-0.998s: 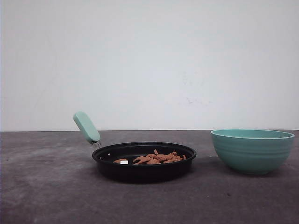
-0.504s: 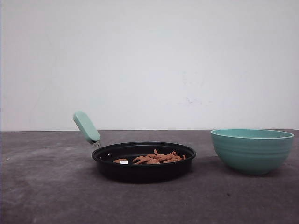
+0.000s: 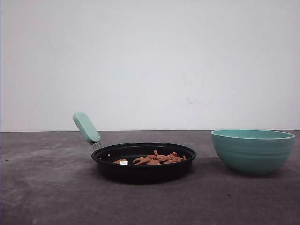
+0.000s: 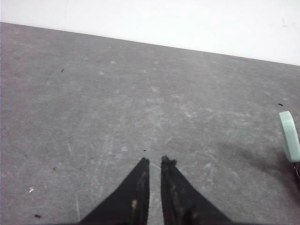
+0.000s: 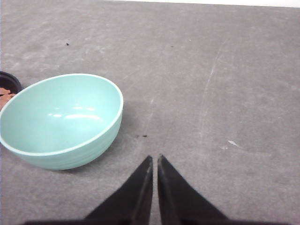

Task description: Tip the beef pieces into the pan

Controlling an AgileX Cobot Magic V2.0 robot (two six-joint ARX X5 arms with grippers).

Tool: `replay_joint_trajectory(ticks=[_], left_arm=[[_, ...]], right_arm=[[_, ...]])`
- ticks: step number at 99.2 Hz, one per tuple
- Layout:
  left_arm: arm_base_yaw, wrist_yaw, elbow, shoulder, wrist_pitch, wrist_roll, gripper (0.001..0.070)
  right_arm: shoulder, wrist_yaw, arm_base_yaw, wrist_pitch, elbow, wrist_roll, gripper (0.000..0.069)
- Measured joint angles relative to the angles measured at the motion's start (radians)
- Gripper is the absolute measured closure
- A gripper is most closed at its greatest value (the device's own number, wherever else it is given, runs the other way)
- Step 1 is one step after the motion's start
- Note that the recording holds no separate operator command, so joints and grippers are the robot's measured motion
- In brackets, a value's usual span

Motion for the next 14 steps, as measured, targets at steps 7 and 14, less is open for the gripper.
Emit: replay_joint_trajectory(ticks=[7, 14], left_arm=[[0.0, 0.0, 0.0, 0.0, 0.0, 0.0, 0.069], [0.0, 0.0, 0.0, 0.0, 0.0, 0.0, 0.069]], right_arm=[[0.0, 0.0, 0.0, 0.0, 0.0, 0.0, 0.0675], [0.0, 0.0, 0.0, 0.0, 0.0, 0.0, 0.0675]])
